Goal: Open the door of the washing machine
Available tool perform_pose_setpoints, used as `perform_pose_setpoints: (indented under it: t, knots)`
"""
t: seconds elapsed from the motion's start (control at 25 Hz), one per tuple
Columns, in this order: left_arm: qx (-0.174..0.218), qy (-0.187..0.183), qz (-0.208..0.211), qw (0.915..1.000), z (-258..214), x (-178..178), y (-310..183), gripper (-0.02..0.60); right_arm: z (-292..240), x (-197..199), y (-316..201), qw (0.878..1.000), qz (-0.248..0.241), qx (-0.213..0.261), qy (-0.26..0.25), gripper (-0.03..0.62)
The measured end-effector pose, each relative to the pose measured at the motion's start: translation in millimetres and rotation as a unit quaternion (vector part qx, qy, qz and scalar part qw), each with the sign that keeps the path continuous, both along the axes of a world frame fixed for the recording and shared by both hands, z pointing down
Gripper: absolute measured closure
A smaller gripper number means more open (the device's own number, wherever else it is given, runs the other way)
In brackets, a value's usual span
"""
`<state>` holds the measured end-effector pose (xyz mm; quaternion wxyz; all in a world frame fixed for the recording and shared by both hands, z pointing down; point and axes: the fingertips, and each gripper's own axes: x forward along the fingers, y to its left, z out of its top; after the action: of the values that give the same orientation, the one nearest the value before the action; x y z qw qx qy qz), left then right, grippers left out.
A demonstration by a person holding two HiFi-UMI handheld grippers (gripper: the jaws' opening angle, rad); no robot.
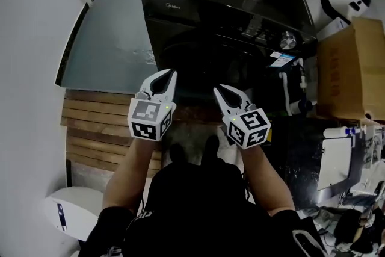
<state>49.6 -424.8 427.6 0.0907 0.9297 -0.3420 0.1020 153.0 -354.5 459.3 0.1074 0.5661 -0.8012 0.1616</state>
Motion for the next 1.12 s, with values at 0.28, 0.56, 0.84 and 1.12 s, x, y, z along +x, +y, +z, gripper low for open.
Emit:
perform_pose_setpoints:
  t: [0.28, 0.56, 0.84, 1.12]
  knots:
    - [-0.033, 0.000, 0.007, 0.9994, 21, 46, -7, 0.574, 14, 63, -7, 0.999, 0.025, -0.020, 0.015, 0.533]
    - [-0.037, -0.005, 0.014, 0.9992, 21, 84, -10, 0.574, 16, 136, -18, 0.997, 0.057, -0.037, 0.024, 0.470]
    - [-0.029, -0.005, 0.011, 0.9995, 14, 111, -21, 0.574, 23, 172, -29, 0.995, 0.067, -0.054, 0.058, 0.436]
    - [-0.026, -0.003, 0.007, 0.9996, 11, 129, -29, 0.574, 37, 202, -43, 0.988, 0.071, -0.085, 0.111, 0.410]
